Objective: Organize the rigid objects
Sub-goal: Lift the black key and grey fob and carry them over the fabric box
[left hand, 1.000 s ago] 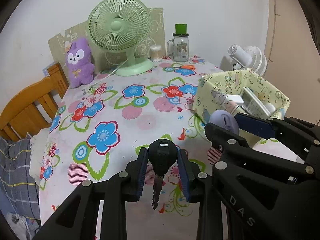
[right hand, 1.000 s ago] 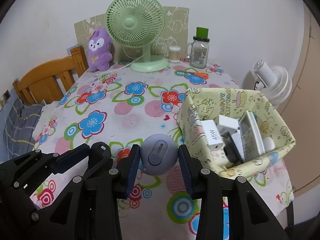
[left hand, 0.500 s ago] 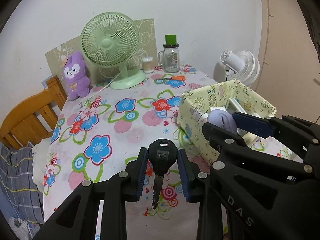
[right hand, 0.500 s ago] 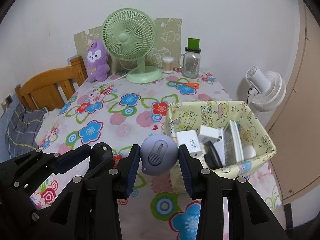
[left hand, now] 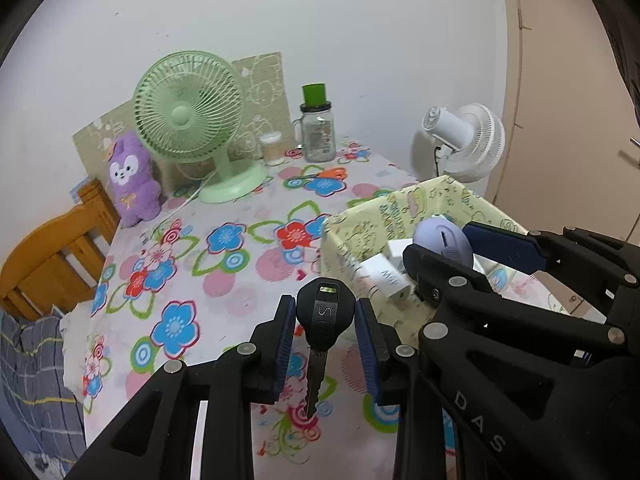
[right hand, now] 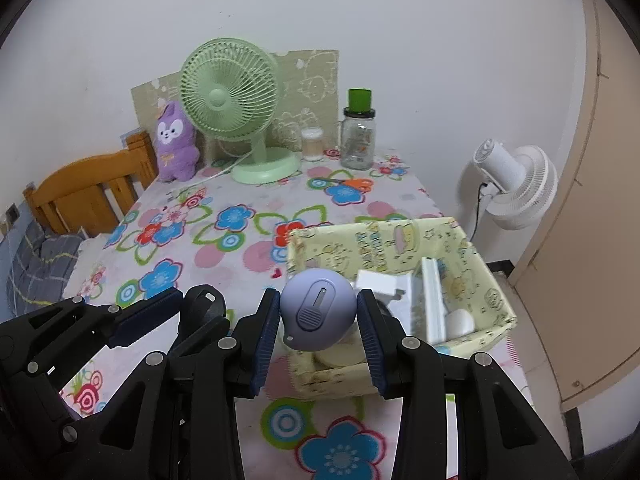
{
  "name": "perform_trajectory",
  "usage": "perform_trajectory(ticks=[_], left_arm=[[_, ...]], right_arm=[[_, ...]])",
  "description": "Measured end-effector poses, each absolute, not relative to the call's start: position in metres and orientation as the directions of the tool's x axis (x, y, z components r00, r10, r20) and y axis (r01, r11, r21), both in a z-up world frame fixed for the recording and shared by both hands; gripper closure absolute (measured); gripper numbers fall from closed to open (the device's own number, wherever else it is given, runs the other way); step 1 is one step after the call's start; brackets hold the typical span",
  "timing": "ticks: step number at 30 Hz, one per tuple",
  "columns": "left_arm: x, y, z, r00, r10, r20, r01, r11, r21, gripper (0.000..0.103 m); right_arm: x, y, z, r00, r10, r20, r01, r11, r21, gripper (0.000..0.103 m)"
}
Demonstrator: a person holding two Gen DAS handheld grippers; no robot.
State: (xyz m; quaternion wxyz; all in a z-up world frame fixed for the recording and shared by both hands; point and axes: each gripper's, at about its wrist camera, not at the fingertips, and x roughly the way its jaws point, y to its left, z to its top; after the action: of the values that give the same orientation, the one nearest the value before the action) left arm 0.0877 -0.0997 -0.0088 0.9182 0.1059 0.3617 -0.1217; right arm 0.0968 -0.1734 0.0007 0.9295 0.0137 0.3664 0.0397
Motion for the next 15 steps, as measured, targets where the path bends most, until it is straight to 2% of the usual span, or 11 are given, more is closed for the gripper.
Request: perform_trajectory(ticks=[15], left_arm=[[0.108, -0.146, -0.016, 0.685, -0.191, -0.704, 0.370, 0.922, 0.110, 0.073]], right_arm=[[0.115, -0.220, -0.007, 0.720, 0.030, -0.693, 0.003, 0.999, 0.047, 0.060]])
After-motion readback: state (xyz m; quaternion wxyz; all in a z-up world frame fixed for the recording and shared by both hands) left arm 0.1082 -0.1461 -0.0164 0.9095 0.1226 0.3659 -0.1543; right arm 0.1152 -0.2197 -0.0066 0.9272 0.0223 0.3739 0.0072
